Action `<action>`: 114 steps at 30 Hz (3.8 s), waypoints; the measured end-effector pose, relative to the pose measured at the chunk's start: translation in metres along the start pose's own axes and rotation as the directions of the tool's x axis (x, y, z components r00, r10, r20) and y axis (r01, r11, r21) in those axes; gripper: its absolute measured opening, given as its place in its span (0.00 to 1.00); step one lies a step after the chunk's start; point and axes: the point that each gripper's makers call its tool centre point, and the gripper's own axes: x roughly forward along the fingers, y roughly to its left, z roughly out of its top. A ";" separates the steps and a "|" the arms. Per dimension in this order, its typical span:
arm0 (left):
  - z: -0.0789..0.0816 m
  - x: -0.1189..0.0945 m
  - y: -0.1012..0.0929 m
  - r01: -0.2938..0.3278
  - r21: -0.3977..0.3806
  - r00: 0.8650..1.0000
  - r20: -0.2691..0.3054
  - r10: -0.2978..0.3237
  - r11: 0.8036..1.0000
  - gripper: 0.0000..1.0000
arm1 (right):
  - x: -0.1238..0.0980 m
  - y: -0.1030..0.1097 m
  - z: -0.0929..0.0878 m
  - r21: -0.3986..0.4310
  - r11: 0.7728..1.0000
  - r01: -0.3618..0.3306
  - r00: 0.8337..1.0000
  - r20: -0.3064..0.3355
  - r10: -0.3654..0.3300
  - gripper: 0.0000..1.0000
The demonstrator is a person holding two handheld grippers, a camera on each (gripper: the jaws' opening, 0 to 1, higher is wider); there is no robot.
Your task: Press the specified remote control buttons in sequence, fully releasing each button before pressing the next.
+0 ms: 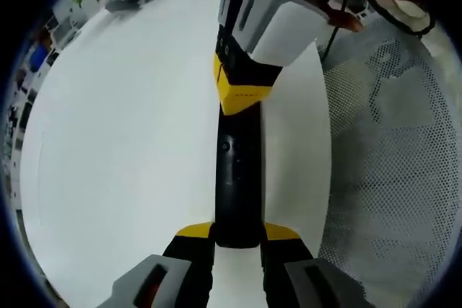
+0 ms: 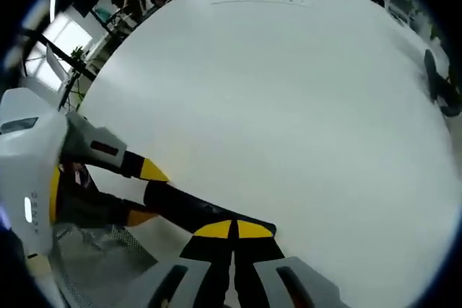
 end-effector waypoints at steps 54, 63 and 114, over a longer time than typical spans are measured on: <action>0.001 0.000 0.001 0.018 -0.013 1.000 0.013 -0.018 1.000 0.24 | 0.006 0.001 0.000 0.090 0.996 0.003 0.999 0.031 -0.006 0.00; 0.001 -0.001 0.001 0.024 -0.006 0.999 0.023 -0.024 1.000 0.24 | 0.006 0.007 -0.003 0.104 0.994 -0.036 0.999 0.006 0.035 0.00; 0.000 0.001 0.001 0.000 0.011 1.000 0.015 0.000 1.000 0.24 | 0.006 0.019 -0.012 0.098 0.994 -0.045 0.999 0.000 0.045 0.00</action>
